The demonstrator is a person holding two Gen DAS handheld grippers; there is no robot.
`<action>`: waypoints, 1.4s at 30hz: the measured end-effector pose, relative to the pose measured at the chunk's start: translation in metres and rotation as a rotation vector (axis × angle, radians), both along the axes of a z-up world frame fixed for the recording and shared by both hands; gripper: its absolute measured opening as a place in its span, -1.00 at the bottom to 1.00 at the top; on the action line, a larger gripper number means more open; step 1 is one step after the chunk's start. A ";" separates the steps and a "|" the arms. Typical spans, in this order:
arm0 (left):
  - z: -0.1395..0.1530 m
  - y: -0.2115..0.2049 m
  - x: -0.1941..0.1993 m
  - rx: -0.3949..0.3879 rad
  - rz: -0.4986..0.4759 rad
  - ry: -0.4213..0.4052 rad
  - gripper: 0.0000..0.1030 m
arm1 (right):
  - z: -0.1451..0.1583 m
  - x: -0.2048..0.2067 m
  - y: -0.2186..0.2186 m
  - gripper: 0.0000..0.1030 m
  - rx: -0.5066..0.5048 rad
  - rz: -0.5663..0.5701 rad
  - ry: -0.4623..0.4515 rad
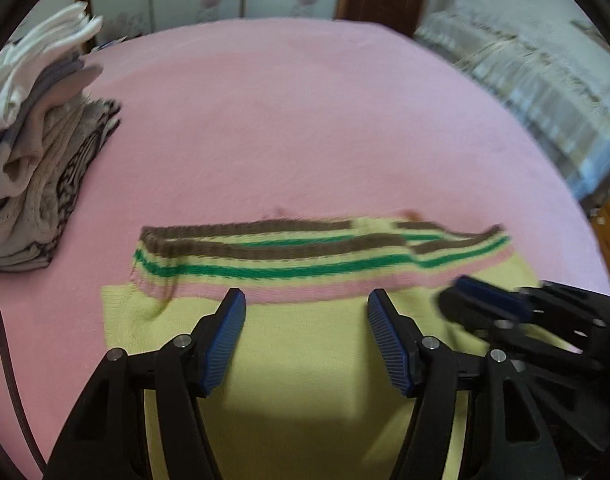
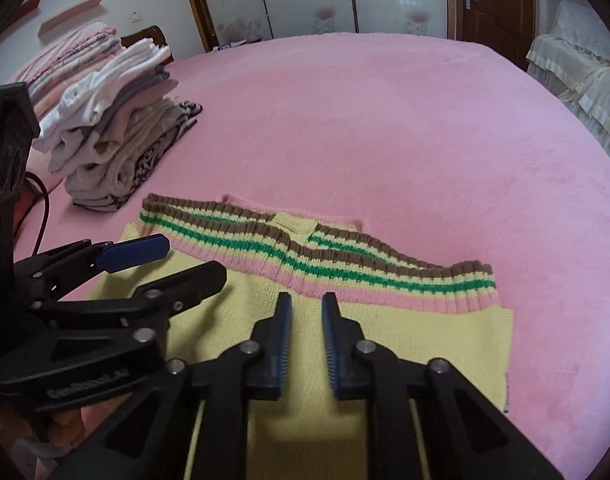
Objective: Fold small clothes
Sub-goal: 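Release the hem with both tools and pull them back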
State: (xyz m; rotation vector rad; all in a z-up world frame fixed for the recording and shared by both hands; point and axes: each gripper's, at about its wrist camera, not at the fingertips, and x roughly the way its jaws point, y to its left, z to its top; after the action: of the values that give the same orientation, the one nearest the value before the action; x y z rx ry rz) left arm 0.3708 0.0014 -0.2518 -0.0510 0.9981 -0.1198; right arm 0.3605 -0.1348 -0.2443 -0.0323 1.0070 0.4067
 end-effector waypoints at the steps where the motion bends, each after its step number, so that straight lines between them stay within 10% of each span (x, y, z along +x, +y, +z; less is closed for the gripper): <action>1: -0.004 0.003 0.002 0.023 0.019 0.006 0.20 | -0.002 0.002 -0.001 -0.71 -0.004 -0.004 0.003; 26: -0.008 0.031 0.003 0.018 0.071 0.042 0.41 | -0.013 0.024 -0.061 -1.00 -0.086 -0.170 0.013; 42: 0.086 0.039 -0.060 -0.054 0.108 -0.022 0.62 | 0.074 -0.028 -0.058 -1.00 0.007 -0.148 -0.085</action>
State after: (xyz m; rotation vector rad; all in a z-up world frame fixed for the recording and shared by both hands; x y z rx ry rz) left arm 0.3108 0.0406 -0.1661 -0.1528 0.9676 -0.0482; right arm 0.3324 -0.1929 -0.1702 0.0311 0.9179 0.2709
